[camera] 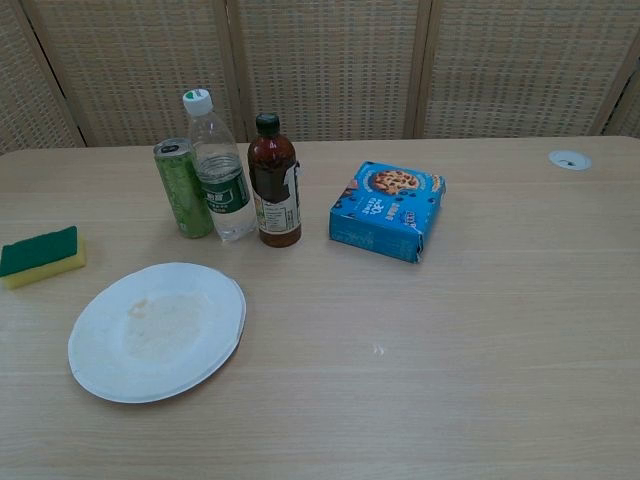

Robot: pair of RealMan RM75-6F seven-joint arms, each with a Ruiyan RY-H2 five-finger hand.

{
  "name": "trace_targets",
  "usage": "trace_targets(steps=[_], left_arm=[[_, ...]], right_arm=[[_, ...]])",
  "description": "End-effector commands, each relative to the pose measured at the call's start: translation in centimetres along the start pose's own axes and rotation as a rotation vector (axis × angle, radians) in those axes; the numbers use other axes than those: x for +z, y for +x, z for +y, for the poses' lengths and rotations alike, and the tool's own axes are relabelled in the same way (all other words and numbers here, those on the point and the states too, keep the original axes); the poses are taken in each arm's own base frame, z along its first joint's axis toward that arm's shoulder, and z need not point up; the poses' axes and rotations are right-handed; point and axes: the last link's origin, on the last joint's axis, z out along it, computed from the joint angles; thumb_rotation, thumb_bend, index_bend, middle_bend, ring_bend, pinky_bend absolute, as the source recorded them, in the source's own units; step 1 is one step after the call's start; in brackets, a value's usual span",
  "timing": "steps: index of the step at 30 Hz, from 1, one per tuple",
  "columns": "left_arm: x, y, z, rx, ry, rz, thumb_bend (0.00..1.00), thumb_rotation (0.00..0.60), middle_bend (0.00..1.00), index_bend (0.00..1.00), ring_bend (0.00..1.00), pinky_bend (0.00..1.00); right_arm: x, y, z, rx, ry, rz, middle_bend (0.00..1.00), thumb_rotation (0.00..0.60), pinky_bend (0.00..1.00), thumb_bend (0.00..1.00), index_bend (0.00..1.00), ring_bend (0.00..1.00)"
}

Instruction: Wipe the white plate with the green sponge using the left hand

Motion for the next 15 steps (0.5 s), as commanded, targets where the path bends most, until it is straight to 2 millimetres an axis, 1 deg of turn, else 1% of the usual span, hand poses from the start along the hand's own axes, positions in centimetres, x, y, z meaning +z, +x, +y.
trace_targets(steps=[1,6,7,10,12,15], left_arm=[[0.0,0.0,0.0,0.001,0.0,-0.001,0.0,0.6,0.0,0.0,0.0,0.0],[0.4,-0.3,0.1,-0.008,-0.007,-0.026,0.0,0.6,0.0,0.0,0.0,0.0],[1.1,-0.4,0.2,-0.023,-0.012,-0.035,0.0,0.6,0.0,0.0,0.0,0.0],[3.9,-1.2,0.2,-0.038,0.001,-0.083,0.0,0.6,0.0,0.0,0.0,0.0],[5.2,-1.5,0.2,-0.036,0.002,-0.103,0.0,0.6,0.0,0.0,0.0,0.0],[7.8,-2.6,0.4,-0.034,0.001,-0.148,0.0,0.6,0.0,0.0,0.0,0.0]], right_arm=[[0.0,0.1,0.0,0.002,0.002,0.003,0.0,0.6,0.0,0.0,0.0,0.0],[-0.1,0.0,-0.1,-0.003,0.007,-0.004,0.0,0.6,0.0,0.0,0.0,0.0],[-0.1,-0.2,0.0,-0.011,0.008,-0.014,0.0,0.6,0.0,0.0,0.0,0.0],[0.2,-0.5,0.0,-0.029,0.004,-0.02,0.0,0.6,0.0,0.0,0.0,0.0],[0.3,-0.6,0.0,-0.034,-0.001,-0.018,0.0,0.6,0.0,0.0,0.0,0.0],[0.7,-0.6,0.2,-0.037,-0.014,-0.014,0.0,0.6,0.0,0.0,0.0,0.0]])
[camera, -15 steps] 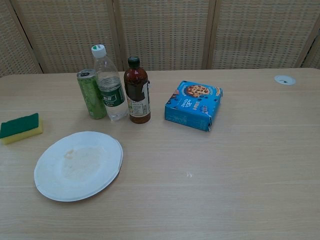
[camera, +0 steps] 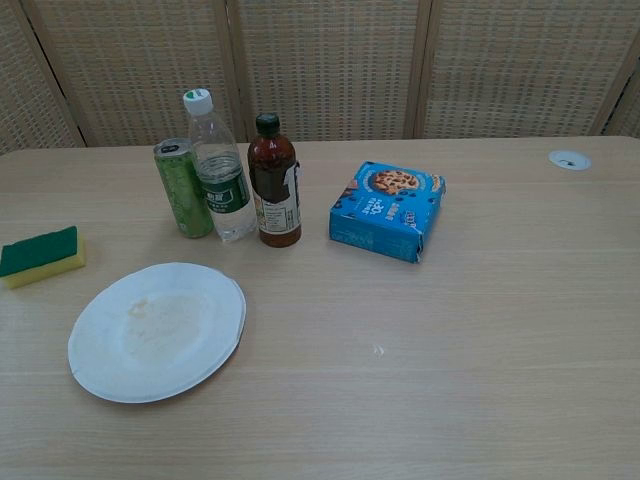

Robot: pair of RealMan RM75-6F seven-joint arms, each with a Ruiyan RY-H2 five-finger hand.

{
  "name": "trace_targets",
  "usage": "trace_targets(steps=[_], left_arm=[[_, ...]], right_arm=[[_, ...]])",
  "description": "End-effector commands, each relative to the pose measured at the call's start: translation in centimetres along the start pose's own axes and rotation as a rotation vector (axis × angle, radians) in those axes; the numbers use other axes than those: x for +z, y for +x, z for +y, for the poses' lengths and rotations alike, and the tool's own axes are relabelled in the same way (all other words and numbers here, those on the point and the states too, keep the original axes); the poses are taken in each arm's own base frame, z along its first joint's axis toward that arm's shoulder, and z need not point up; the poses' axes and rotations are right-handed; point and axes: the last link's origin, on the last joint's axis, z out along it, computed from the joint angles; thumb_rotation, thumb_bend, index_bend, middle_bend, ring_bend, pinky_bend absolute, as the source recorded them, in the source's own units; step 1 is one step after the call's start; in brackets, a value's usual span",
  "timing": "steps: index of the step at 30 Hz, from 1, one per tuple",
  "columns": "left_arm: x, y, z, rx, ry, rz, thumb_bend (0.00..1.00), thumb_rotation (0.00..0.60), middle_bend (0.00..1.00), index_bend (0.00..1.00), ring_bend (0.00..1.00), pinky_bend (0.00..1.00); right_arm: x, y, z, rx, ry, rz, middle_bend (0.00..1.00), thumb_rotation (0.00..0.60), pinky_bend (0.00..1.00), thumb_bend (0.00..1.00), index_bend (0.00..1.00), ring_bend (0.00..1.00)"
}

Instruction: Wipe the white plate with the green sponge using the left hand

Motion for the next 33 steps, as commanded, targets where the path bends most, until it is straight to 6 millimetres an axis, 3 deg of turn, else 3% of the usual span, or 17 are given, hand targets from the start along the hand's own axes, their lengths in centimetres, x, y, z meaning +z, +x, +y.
trace_targets(steps=[1,5,10,12,14,21,33], left_arm=[[4.6,-1.0,0.3,-0.013,-0.002,-0.064,0.0,0.6,0.0,0.0,0.0,0.0],[9.2,-3.1,0.9,-0.037,-0.012,-0.186,0.0,0.6,0.0,0.0,0.0,0.0],[14.1,-5.0,1.6,-0.069,0.031,-0.22,0.0,0.6,0.0,0.0,0.0,0.0],[16.7,-6.4,2.3,-0.057,0.043,-0.22,0.0,0.6,0.0,0.0,0.0,0.05],[18.0,-7.3,2.5,-0.049,0.058,-0.212,0.0,0.6,0.01,0.0,0.0,0.12],[20.8,-9.3,3.5,-0.022,0.09,-0.236,0.0,0.6,0.18,0.15,0.14,0.28],[21.5,-10.1,4.8,-0.039,0.067,-0.293,0.0,0.6,0.22,0.21,0.17,0.3]], right_arm=[[0.4,-0.1,0.2,-0.003,-0.014,0.003,0.0,0.6,0.0,0.0,0.0,0.0],[0.8,-0.3,0.5,-0.02,-0.04,0.002,0.0,0.6,0.0,0.0,0.0,0.0],[1.1,-0.2,0.9,-0.03,-0.066,0.014,0.0,0.6,0.0,0.0,0.0,0.0],[1.2,-0.2,1.2,-0.043,-0.084,0.019,0.0,0.6,0.0,0.0,0.0,0.0],[1.3,-0.3,1.3,-0.047,-0.093,0.018,0.0,0.6,0.0,0.0,0.0,0.0],[1.4,-0.4,1.7,-0.065,-0.127,0.01,0.0,0.6,0.0,0.0,0.0,0.0],[1.5,-0.3,1.9,-0.062,-0.14,0.01,0.0,0.6,0.0,0.0,0.0,0.0]])
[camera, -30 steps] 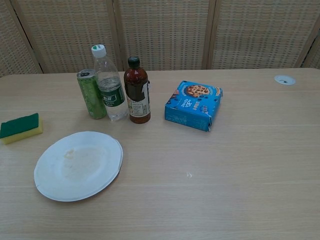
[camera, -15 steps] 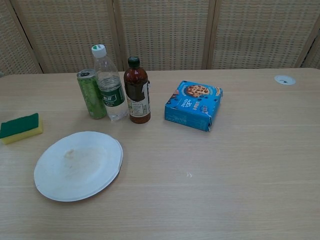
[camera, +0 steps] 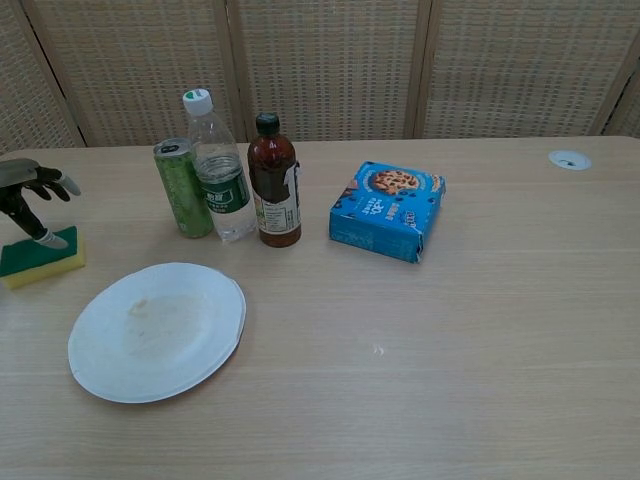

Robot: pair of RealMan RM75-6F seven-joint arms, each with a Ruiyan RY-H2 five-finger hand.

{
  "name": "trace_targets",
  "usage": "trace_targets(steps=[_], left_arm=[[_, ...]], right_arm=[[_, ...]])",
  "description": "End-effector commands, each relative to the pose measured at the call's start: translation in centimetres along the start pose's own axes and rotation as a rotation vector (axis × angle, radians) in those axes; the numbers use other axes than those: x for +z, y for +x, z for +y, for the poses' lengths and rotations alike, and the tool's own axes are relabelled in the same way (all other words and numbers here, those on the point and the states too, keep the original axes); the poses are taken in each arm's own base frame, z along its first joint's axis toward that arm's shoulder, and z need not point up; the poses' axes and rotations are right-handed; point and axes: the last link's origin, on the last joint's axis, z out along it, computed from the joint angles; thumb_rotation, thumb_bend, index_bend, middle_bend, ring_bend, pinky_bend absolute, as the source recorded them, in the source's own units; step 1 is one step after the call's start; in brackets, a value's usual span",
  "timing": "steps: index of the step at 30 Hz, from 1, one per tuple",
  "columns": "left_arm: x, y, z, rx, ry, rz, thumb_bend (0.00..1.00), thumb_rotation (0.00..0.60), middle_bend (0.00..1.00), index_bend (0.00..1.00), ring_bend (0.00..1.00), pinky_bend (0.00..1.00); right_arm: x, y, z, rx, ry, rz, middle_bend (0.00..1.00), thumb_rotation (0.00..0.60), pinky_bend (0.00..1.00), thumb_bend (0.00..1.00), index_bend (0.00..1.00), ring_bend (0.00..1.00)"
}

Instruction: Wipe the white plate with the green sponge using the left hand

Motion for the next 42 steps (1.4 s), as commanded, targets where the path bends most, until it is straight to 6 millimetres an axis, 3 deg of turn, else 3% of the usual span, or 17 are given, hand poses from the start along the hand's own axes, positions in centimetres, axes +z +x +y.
trace_targets(steps=[1,5,17,23,35,38,42], left_arm=[[-0.1,0.2,0.2,-0.014,-0.013,-0.006,0.0,0.6,0.23,0.22,0.18,0.3],[-0.3,0.1,-0.1,-0.005,-0.016,-0.026,0.0,0.6,0.26,0.27,0.21,0.3],[0.0,-2.2,-0.2,-0.003,0.02,-0.085,0.0,0.6,0.28,0.29,0.21,0.31],[0.3,-2.2,-0.5,-0.019,0.044,-0.069,0.0,0.6,0.32,0.38,0.22,0.36],[0.4,-1.4,0.1,0.073,0.015,0.024,0.07,0.6,0.48,0.59,0.4,0.45],[-0.3,-0.2,1.3,0.12,-0.074,0.09,0.07,0.6,0.48,0.59,0.4,0.45],[-3.6,1.4,3.5,0.104,-0.297,0.154,0.07,0.6,0.48,0.59,0.4,0.45]], right_arm=[[0.0,0.0,0.1,0.001,-0.003,-0.001,0.0,0.6,0.0,0.0,0.0,0.0],[0.1,0.0,0.1,0.005,-0.003,-0.005,0.0,0.6,0.0,0.0,0.0,0.0],[0.2,-0.2,0.0,0.005,0.0,-0.016,0.0,0.6,0.0,0.0,0.0,0.0],[0.3,-0.3,0.1,0.005,-0.006,-0.024,0.0,0.6,0.0,0.0,0.0,0.0],[0.4,-0.3,0.1,0.006,-0.007,-0.029,0.0,0.6,0.0,0.0,0.0,0.0],[0.3,-0.2,0.0,0.009,-0.004,-0.025,0.0,0.6,0.0,0.0,0.0,0.0],[0.1,0.1,0.1,0.017,-0.007,-0.021,0.0,0.6,0.0,0.0,0.0,0.0]])
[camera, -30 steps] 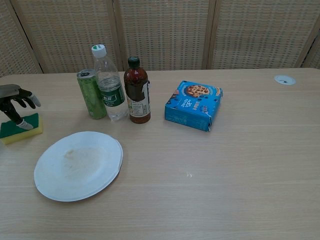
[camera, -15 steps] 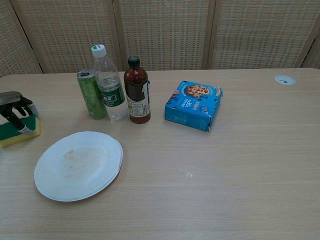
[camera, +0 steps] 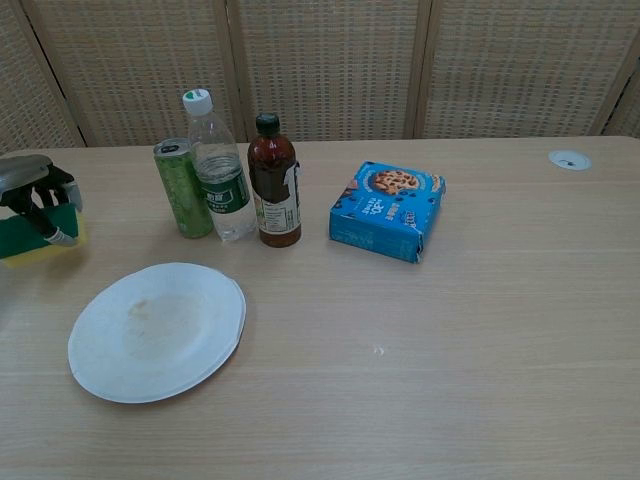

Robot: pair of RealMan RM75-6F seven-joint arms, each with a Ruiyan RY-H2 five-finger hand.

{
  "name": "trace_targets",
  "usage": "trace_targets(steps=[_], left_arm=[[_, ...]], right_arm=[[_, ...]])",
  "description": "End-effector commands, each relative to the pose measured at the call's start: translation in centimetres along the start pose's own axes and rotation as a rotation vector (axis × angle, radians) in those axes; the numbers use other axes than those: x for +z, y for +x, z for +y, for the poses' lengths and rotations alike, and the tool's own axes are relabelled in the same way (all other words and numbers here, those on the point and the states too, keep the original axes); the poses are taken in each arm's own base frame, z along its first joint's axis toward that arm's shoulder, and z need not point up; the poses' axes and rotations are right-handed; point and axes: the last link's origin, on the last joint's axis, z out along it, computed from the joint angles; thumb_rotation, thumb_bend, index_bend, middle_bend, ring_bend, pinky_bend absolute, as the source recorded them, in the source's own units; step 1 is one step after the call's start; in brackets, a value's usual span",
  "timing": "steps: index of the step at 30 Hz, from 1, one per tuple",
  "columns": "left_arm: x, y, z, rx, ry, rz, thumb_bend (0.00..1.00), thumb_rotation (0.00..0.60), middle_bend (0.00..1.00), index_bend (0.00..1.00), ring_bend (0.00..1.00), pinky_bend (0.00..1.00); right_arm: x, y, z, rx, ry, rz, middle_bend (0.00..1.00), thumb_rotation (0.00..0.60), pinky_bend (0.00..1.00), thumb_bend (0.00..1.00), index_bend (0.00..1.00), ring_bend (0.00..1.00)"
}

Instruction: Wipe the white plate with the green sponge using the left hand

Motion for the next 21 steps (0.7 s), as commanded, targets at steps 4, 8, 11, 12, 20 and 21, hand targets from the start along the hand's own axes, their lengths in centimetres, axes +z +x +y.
trace_targets(steps=[4,8,11,12,20,21], left_arm=[[-5.6,3.2,4.6,0.035,-0.436,0.011,0.11,0.6,0.48,0.59,0.4,0.45],[-8.6,2.1,7.5,0.055,-0.639,-0.081,0.11,0.6,0.48,0.59,0.4,0.46],[-9.5,1.1,9.3,-0.008,-0.717,-0.093,0.11,0.6,0.48,0.59,0.4,0.45],[-9.5,0.7,9.6,-0.03,-0.732,-0.094,0.11,0.6,0.48,0.59,0.4,0.45],[-8.1,-3.5,9.0,-0.217,-0.659,-0.142,0.11,0.6,0.48,0.59,0.4,0.45],[-7.8,-3.8,8.9,-0.252,-0.637,-0.151,0.11,0.6,0.48,0.59,0.4,0.45]], right_arm=[[-0.1,0.2,0.1,0.009,-0.002,0.003,0.0,0.6,0.0,0.0,0.0,0.0],[-0.1,0.3,0.1,0.016,-0.001,0.003,0.0,0.6,0.0,0.0,0.0,0.0],[-0.1,0.5,0.3,0.02,-0.006,0.005,0.0,0.6,0.0,0.0,0.0,0.0],[-0.1,0.5,0.4,0.022,-0.008,0.007,0.0,0.6,0.0,0.0,0.0,0.0],[-0.4,0.9,0.6,0.026,-0.005,0.021,0.0,0.6,0.0,0.0,0.0,0.0],[-0.4,0.9,0.7,0.025,-0.006,0.021,0.0,0.6,0.0,0.0,0.0,0.0]])
